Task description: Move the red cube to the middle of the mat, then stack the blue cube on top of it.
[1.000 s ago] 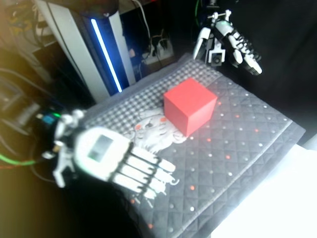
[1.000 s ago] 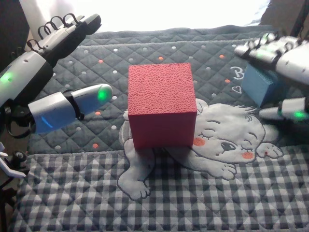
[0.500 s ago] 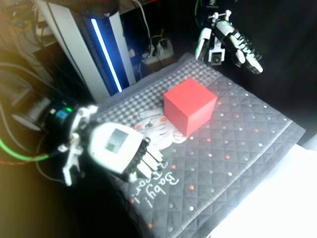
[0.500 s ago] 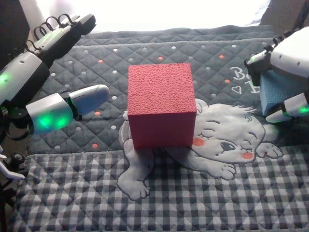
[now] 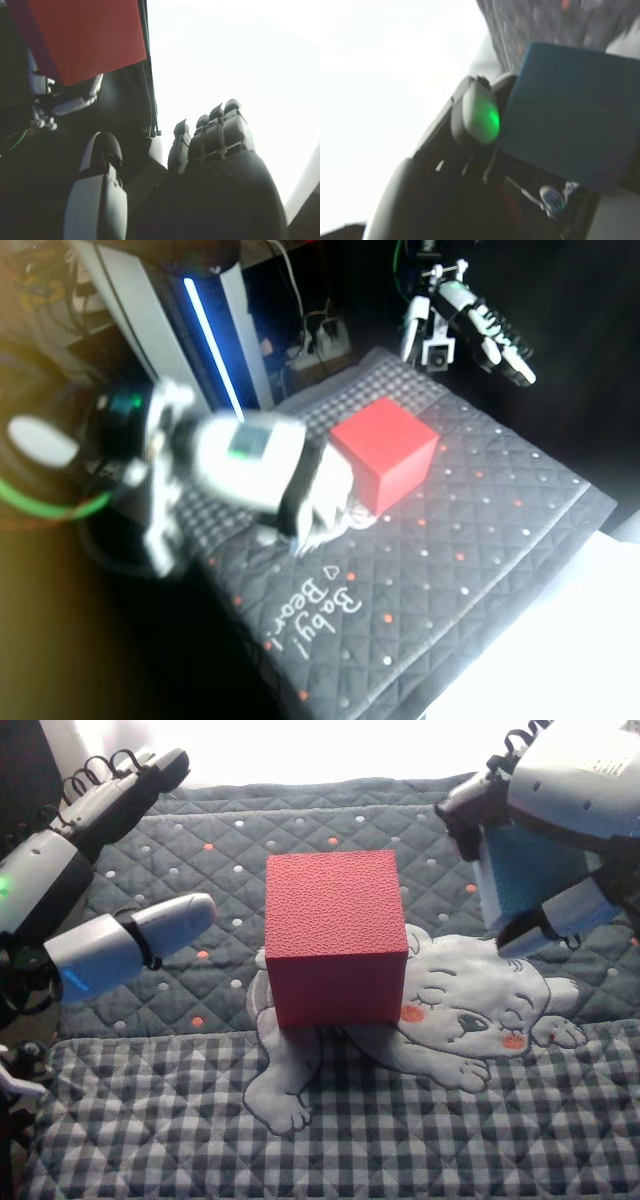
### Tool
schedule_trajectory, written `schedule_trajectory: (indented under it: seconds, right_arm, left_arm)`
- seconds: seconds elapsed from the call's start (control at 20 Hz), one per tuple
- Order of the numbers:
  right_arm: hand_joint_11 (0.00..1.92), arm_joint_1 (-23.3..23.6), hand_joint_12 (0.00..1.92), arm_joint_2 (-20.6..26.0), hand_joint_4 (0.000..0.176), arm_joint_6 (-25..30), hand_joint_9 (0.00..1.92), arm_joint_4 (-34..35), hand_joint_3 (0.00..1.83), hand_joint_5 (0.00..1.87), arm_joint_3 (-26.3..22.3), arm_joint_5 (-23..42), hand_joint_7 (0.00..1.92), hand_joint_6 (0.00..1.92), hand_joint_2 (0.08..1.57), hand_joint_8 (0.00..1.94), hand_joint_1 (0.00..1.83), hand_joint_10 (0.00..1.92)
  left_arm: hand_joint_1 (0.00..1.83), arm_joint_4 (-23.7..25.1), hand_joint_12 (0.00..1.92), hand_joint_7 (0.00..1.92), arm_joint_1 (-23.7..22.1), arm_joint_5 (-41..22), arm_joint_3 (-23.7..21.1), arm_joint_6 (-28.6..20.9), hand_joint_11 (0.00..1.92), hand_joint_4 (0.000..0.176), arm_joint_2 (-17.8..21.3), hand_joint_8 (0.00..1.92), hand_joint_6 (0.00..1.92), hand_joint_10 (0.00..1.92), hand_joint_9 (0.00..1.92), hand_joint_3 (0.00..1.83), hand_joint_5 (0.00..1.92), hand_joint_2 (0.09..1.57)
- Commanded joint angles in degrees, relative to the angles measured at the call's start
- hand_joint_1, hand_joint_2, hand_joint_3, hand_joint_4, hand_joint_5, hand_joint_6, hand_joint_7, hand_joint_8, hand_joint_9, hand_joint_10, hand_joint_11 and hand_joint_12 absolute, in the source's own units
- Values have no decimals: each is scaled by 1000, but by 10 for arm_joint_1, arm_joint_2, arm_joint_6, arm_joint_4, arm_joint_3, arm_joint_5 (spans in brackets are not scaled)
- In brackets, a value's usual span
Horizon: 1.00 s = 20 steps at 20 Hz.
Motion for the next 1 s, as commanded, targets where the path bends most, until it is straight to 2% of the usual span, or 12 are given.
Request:
schedule_trajectory:
  seconds: [0.0, 0.15, 0.2, 0.35, 0.4, 0.45, 0.5, 0.6, 0.65, 0.75, 0.85, 0.95]
  right_arm:
    - [1546, 15, 1921, 6, 0, 9, 1448, -6, 806, 1129, -4, 101, 1350, 1921, 816, 1941, 1628, 1921]
    - [1578, 40, 1921, 5, 0, 64, 1444, -49, 850, 881, 8, 124, 1300, 1921, 814, 1941, 1588, 1921]
    - [1608, 51, 1921, 5, 0, 66, 1476, -57, 851, 1059, 9, 124, 1343, 1921, 814, 1941, 1598, 1921]
    - [1575, 65, 1921, -22, 0, 68, 1465, -70, 880, 1096, 14, 129, 1349, 1921, 799, 1941, 1547, 1921]
    - [1566, 72, 1921, -31, 0, 68, 1443, -74, 936, 1096, 16, 130, 1327, 1921, 766, 1941, 1535, 1921]
    - [1551, 77, 1921, -36, 0, 68, 1423, -77, 911, 985, 17, 130, 1295, 1921, 797, 1941, 1541, 1921]
    - [1511, 82, 1921, -42, 0, 68, 1386, -79, 1279, 894, 17, 130, 965, 1921, 688, 1941, 1413, 1921]
    - [1441, 86, 1921, -62, 0, 68, 1319, -80, 1060, 587, 24, 130, 864, 1759, 852, 1941, 1182, 1921]
    - [1436, 87, 1921, -73, 0, 68, 1309, -80, 1200, 632, 27, 130, 915, 1832, 783, 1941, 1183, 1921]
    - [1297, 86, 1921, -90, 0, 68, 1176, -83, 520, 429, 32, 129, 521, 1872, 1200, 1941, 1079, 1921]
    - [1209, 81, 1921, -112, 0, 101, 1084, -98, 311, 450, 47, 126, 629, 1577, 1250, 1941, 1129, 1921]
    - [1267, 71, 1921, -132, 0, 151, 1118, -116, 1016, 685, 68, 116, 725, 1868, 865, 1941, 1303, 1921]
  left_arm:
    - [490, 7, 0, 0, -2, -76, 1, -3, 0, 93, 3, 0, 5, 0, 0, 5, 107, 1161]
    - [486, 4, 0, 0, -1, -78, 1, -3, 0, 69, 3, 0, 5, 0, 0, 7, 112, 1171]
    - [482, 4, 0, 0, -1, -78, 1, -3, 0, 62, 3, 0, 5, 0, 0, 7, 111, 1174]
    - [453, -1, 4, 0, 1, -78, 2, -3, 9, 72, 2, 0, 2, 0, 0, 7, 107, 1177]
    - [439, -3, 18, 0, 1, -80, 2, -3, 33, 91, 2, 0, 1, 0, 0, 4, 106, 1175]
    - [458, -5, 27, 0, 2, -81, 2, -3, 46, 79, 2, 0, 5, 0, 0, 5, 118, 1179]
    - [486, -8, 33, 0, 3, -82, 3, -3, 48, 77, 2, 0, 6, 0, 0, 5, 124, 1185]
    - [510, -15, 271, 0, 6, -86, 4, -2, 1, 70, 1, 0, 2, 0, 0, 0, 135, 1201]
    - [523, -19, 264, 0, 7, -87, 5, -2, 0, 54, -1, 0, 2, 0, 0, 0, 143, 1204]
    - [524, -25, 170, 0, 9, -89, 6, -3, 0, 56, -3, 0, 3, 0, 0, 0, 153, 1200]
    - [524, -35, 169, 0, 12, -91, 7, -3, 0, 53, -6, 0, 3, 0, 0, 6, 155, 1213]
    - [561, -44, 248, 0, 18, -97, 7, -3, 0, 42, -7, 0, 0, 0, 0, 4, 150, 1225]
